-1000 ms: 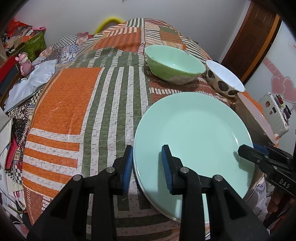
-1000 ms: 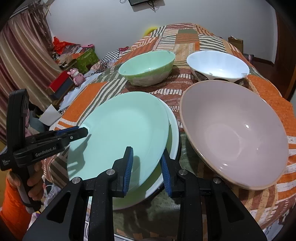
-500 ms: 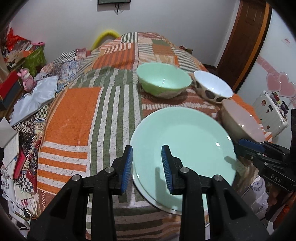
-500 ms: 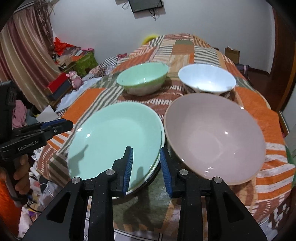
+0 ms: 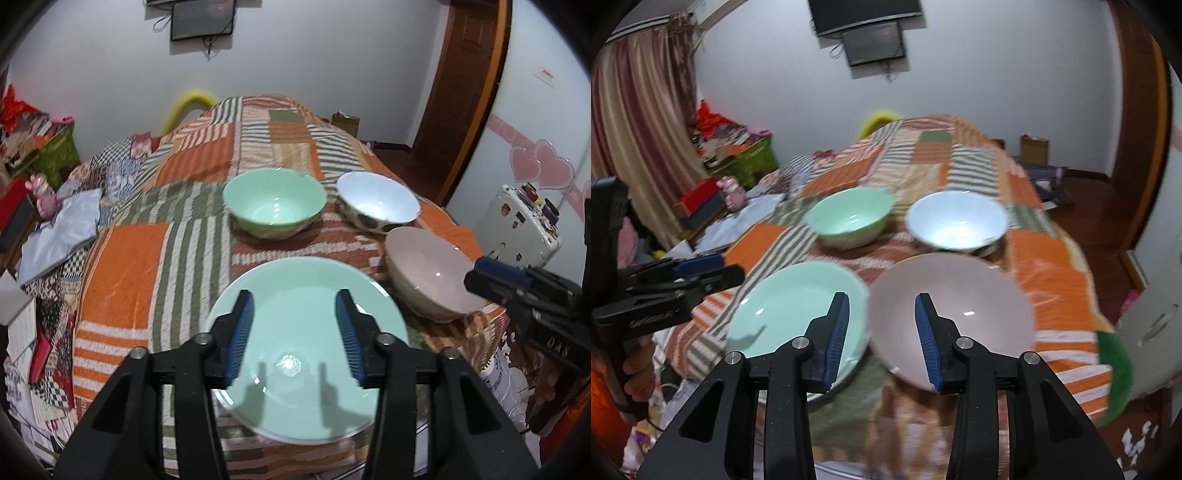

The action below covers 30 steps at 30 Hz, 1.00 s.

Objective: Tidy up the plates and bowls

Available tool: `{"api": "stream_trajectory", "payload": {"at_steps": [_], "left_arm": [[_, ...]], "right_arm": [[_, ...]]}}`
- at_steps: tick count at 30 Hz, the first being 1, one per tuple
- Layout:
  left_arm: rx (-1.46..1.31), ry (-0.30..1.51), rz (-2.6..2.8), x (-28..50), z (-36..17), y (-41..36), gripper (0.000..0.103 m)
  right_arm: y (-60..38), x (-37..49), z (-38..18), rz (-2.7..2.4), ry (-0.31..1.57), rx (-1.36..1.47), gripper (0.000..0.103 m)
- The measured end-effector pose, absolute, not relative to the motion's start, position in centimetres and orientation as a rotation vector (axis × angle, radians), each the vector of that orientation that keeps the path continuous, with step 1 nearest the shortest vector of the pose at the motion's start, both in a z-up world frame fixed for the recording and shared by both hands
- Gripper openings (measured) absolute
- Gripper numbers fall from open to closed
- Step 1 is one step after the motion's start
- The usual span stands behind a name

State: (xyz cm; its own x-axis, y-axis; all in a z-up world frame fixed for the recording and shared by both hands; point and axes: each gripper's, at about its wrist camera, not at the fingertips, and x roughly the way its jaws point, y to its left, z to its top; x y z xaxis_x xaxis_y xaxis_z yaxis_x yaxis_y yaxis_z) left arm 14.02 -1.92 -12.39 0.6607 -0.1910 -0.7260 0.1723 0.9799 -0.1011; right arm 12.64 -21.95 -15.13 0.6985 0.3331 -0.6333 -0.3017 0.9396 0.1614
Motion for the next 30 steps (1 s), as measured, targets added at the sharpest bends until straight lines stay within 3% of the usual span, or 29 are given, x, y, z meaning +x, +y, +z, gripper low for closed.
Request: {"api": "stream_trajectory", "payload": {"at_steps": [8, 20, 30], "left_arm": [[-0.007, 0.814, -0.254, 15.4, -12.0, -5.5, 0.059], [0.05, 0.903, -0.333, 18.4, -15.0, -10.9, 0.063], [0.057, 0.977, -0.37, 20.8, -18.0, -13.6, 0.065]], "right_arm": [[-25.9, 13.6, -15.3, 0.27, 0.734, 0.074, 0.036], [-29.2, 14.9, -17.8, 0.209, 0.802, 0.091, 0.058], [-30.4, 16.2, -20.3, 0.259, 0.887, 0.163, 0.059]]}}
